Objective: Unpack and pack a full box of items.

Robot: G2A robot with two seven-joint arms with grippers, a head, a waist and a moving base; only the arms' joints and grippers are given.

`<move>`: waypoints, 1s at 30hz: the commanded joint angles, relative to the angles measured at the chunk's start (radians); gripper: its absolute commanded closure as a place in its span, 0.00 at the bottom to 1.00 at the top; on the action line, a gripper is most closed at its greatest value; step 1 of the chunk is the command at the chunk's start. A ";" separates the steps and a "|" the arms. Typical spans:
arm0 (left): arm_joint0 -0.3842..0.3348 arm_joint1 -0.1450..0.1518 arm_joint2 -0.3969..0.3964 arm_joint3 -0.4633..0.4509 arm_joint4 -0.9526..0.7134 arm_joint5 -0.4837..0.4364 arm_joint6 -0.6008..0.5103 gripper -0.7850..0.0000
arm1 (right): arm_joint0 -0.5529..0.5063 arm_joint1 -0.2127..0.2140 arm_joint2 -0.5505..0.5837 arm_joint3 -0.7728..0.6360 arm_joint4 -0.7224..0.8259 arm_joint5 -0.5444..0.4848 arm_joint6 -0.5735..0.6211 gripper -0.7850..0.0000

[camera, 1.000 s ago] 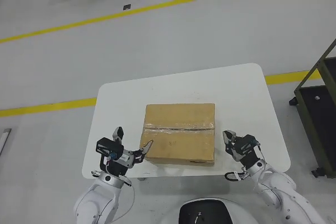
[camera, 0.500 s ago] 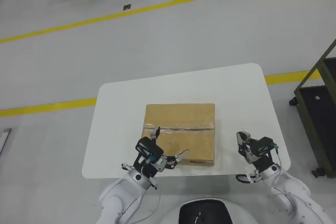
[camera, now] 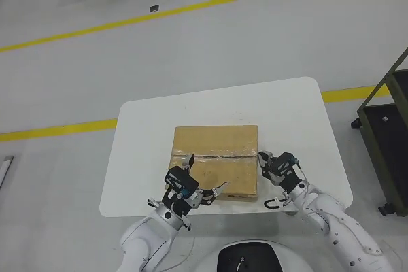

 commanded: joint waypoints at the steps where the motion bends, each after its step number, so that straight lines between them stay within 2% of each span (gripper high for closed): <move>1: -0.003 -0.001 0.013 -0.002 -0.006 -0.005 0.006 0.00 | -0.003 0.001 0.007 0.002 0.005 0.003 -0.013 1.00; 6: -0.092 -0.013 0.125 0.041 -0.013 -0.017 -0.018 0.00 | -0.067 0.013 0.075 -0.026 0.016 0.024 -0.047 1.00; 12: -0.265 -0.043 0.286 0.184 0.029 0.006 -0.066 0.00 | -0.196 0.031 0.189 -0.103 0.054 0.041 -0.068 1.00; 17: -0.381 -0.069 0.372 0.294 0.055 0.047 -0.081 0.00 | -0.273 0.040 0.246 -0.156 0.067 0.041 -0.070 1.00; 30: -0.381 -0.069 0.372 0.294 0.055 0.047 -0.081 0.00 | -0.349 0.046 0.286 -0.230 0.074 0.035 -0.090 1.00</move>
